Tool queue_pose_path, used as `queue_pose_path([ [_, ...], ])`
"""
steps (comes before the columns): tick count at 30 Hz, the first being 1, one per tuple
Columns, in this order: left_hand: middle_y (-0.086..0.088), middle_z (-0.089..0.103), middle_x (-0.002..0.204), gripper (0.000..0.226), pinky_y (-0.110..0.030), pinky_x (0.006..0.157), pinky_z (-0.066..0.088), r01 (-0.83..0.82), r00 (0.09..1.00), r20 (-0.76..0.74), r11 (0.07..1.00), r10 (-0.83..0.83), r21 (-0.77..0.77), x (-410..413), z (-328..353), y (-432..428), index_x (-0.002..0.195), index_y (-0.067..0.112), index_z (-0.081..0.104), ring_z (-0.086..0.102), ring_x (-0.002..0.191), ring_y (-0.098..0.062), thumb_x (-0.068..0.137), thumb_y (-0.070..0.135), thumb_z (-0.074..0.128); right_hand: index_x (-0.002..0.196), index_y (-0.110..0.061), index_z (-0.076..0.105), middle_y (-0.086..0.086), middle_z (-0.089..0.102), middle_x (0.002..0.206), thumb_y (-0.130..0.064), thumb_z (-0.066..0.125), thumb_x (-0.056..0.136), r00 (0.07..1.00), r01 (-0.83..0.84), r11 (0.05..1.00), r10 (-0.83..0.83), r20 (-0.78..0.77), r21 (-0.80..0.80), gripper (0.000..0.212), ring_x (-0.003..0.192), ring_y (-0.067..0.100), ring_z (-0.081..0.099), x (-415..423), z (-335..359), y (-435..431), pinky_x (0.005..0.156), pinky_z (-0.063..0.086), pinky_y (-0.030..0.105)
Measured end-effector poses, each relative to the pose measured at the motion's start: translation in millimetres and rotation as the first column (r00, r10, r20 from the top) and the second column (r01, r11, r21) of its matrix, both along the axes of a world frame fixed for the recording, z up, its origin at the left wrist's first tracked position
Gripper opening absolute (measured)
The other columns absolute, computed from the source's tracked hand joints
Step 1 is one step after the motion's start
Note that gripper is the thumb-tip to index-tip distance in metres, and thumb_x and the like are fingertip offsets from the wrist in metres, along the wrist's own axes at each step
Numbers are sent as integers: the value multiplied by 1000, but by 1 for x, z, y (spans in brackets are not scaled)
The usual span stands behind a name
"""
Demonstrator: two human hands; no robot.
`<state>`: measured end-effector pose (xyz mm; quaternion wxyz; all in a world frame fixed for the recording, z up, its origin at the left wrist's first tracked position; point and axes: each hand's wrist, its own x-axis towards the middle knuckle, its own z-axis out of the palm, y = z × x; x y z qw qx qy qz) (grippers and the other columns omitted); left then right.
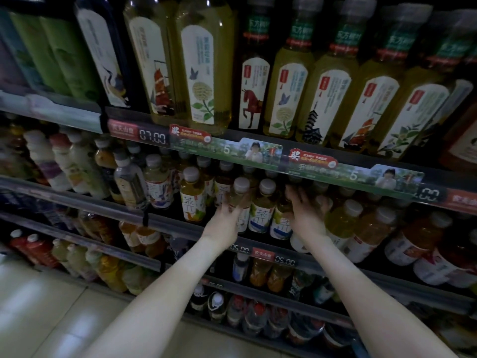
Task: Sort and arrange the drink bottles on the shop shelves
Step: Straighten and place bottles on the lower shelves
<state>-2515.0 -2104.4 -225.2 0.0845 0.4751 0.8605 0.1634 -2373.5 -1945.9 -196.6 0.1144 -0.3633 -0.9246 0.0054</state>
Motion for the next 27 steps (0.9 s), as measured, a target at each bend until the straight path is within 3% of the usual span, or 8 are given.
queue_pose_path([
  [4,-18,9,157,64,-39,90,47,37,997,67,999,-37,15,-5,5,0,151,28,16,45,121,-40,95,16,45,154,-29,10,-1,9,162,-22,52,97,999,-44,998,44,5,-49,71,143,21,27,8,5,1,107,32,33],
  [7,-15,11,157,64,-39,86,48,56,993,102,998,-60,42,-12,7,-1,150,29,19,50,114,-39,94,17,46,154,-28,8,0,8,162,-29,47,99,998,-14,1000,14,69,8,67,146,21,19,8,9,-4,114,12,38],
  [9,-17,11,157,63,-38,90,47,41,994,97,997,-47,65,-10,3,-2,150,28,18,44,122,-38,95,17,47,154,-24,14,4,16,161,-29,55,95,997,7,994,-15,70,110,72,146,23,20,5,8,-11,114,4,46],
  [12,-22,-3,158,68,-41,104,40,12,995,91,988,-26,155,4,-14,-3,153,28,9,29,135,-39,96,15,45,148,-18,34,11,36,153,-23,80,70,1000,-21,977,20,5,211,91,141,26,29,5,-5,-29,108,12,52],
  [16,-18,-15,158,76,-43,114,27,23,998,46,985,-31,168,25,-45,-17,153,29,-8,14,143,-35,98,17,43,150,-18,28,12,32,153,-20,77,73,991,-115,973,125,-39,200,92,141,26,26,20,-40,-59,108,15,52],
  [19,-13,-13,160,73,-43,116,24,101,993,42,985,-108,140,41,-73,-40,153,29,-5,7,146,-32,99,17,43,148,-14,31,16,40,147,-14,80,70,978,-198,971,204,-32,136,92,135,29,31,36,-69,-77,106,25,52],
  [23,-5,1,161,56,-38,116,25,207,969,121,976,-214,63,49,-105,-75,152,25,20,12,147,-28,101,17,40,136,-11,42,19,54,129,-10,87,58,975,-221,974,221,6,-54,89,112,34,49,53,-103,-90,86,50,50],
  [27,-2,5,161,54,-31,116,23,97,973,214,994,-86,-44,54,-117,-101,153,22,18,10,147,-23,102,20,38,141,-8,41,19,51,132,-10,79,71,969,-215,952,236,70,-219,79,115,39,54,66,-135,-95,90,50,49],
])
